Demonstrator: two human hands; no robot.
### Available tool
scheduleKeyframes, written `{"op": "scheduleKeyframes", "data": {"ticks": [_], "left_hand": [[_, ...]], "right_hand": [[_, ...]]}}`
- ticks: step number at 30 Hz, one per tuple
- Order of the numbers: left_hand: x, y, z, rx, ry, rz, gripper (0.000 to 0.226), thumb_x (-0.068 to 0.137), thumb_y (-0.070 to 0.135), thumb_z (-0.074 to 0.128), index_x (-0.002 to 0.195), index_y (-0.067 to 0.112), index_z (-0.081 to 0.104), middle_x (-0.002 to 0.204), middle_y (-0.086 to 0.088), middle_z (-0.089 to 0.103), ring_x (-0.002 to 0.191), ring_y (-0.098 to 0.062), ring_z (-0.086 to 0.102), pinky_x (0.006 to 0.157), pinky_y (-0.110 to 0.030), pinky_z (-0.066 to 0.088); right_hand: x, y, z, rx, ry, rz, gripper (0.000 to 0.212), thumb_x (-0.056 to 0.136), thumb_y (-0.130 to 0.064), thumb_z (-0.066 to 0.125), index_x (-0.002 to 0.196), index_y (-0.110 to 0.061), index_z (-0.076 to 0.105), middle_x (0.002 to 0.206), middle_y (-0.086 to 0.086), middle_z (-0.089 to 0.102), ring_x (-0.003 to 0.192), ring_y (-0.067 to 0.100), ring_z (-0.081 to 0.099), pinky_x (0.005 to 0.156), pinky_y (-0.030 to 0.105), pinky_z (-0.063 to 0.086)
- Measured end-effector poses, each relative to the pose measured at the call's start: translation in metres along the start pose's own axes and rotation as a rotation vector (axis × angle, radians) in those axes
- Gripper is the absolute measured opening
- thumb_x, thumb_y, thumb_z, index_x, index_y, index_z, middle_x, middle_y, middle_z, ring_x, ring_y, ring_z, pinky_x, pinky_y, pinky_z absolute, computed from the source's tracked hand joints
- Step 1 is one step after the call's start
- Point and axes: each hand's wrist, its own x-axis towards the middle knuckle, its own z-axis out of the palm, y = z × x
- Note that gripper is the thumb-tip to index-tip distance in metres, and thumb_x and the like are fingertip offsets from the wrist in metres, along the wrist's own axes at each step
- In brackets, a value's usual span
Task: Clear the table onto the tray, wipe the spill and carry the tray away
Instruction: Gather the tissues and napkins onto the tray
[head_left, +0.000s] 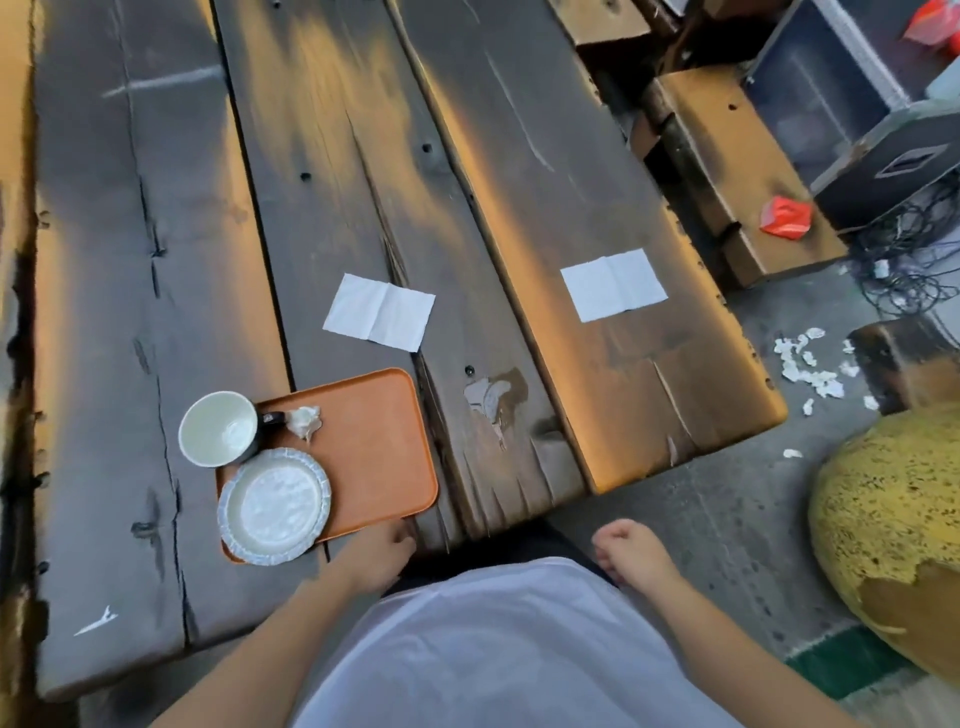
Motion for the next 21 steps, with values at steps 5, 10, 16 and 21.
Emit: {"op": "scheduleKeyframes", "data": {"ticks": [5, 10, 16, 21], "left_hand": [[0.016, 0.038, -0.015, -0.179, 0.188, -0.037, 0.013, 0.104, 0.028, 0.05, 0.093, 0.024, 0.056, 0.076, 0.003, 0.059, 0.074, -0.013, 0.053, 0.072, -0.032, 0.04], [0.04, 0.074, -0.047, -0.242, 0.396, -0.126, 0.013, 0.101, 0.025, 0.05, 0.098, 0.018, 0.06, 0.08, -0.002, 0.063, 0.085, -0.025, 0.062, 0.081, -0.036, 0.05], [0.08, 0.101, -0.11, -0.195, 0.719, -0.259, 0.031, 0.097, 0.031, 0.043, 0.081, 0.012, 0.063, 0.083, -0.004, 0.068, 0.09, -0.033, 0.064, 0.086, -0.039, 0.051], [0.125, 0.117, -0.16, -0.316, 0.68, -0.267, 0.016, 0.101, 0.022, 0.048, 0.1, 0.007, 0.056, 0.103, -0.015, 0.064, 0.095, -0.035, 0.058, 0.077, -0.039, 0.046]], "right_hand": [[0.03, -0.085, -0.023, -0.093, 0.078, -0.203, 0.006, 0.091, -0.01, 0.059, 0.093, -0.014, 0.063, 0.088, 0.01, 0.07, 0.075, 0.022, 0.067, 0.062, 0.026, 0.049], [0.074, -0.163, -0.053, -0.198, 0.256, -0.337, 0.018, 0.094, -0.016, 0.058, 0.112, -0.015, 0.058, 0.1, 0.003, 0.065, 0.093, 0.024, 0.062, 0.084, 0.034, 0.049], [0.126, -0.24, -0.068, -0.275, 0.4, -0.382, 0.031, 0.095, -0.018, 0.061, 0.124, -0.013, 0.053, 0.122, 0.008, 0.057, 0.108, 0.028, 0.062, 0.089, 0.035, 0.053], [0.162, -0.278, -0.077, -0.377, 0.493, -0.416, 0.037, 0.092, -0.02, 0.062, 0.126, -0.011, 0.052, 0.128, 0.011, 0.053, 0.115, 0.031, 0.056, 0.094, 0.045, 0.054]]}}
